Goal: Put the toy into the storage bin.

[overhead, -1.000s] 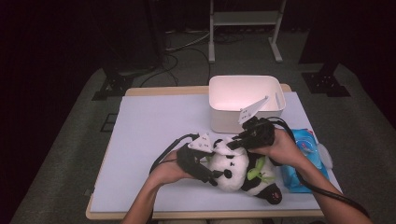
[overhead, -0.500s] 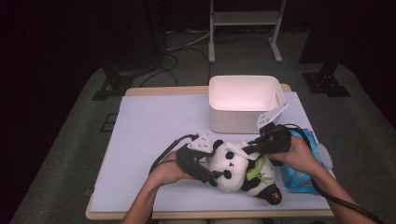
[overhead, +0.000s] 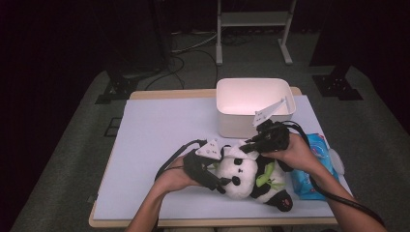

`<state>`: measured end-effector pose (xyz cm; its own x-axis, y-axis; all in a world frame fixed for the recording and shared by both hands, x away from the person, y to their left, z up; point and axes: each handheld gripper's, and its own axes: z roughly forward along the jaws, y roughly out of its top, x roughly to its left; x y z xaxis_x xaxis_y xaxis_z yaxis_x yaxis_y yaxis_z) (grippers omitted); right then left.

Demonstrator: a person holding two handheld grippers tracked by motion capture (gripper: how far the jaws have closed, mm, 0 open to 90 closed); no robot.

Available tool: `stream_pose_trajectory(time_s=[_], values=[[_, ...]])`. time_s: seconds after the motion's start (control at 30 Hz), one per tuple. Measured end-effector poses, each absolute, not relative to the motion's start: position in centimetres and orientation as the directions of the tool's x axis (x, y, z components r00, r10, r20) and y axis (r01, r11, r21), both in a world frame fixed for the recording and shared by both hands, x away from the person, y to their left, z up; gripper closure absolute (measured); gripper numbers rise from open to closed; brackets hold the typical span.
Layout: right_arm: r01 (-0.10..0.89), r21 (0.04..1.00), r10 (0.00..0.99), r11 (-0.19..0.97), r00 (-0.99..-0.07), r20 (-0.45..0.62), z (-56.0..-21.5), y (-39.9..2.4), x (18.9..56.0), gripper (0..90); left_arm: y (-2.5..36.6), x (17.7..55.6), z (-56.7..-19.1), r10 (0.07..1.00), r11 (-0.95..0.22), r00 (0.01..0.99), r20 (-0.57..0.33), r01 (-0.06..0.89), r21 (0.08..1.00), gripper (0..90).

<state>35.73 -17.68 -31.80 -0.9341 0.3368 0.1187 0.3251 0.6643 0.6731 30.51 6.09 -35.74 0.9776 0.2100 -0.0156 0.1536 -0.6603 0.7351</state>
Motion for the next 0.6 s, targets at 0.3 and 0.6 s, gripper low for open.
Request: stream_pose_trajectory(time_s=[0.3,0.6], values=[[0.28,0.657,0.303,0.7,-0.95,0.082,-31.6,-15.6,35.6,82.0,6.4,30.8,-36.3,0.24,-0.653,0.97,-0.04,0.192,0.733,27.1],[0.308,0.647,0.339,0.697,-0.937,0.081,-32.4,-18.8,34.1,81.7,6.6,31.2,-36.7,0.265,-0.661,0.963,-0.057,0.224,0.716,27.0]])
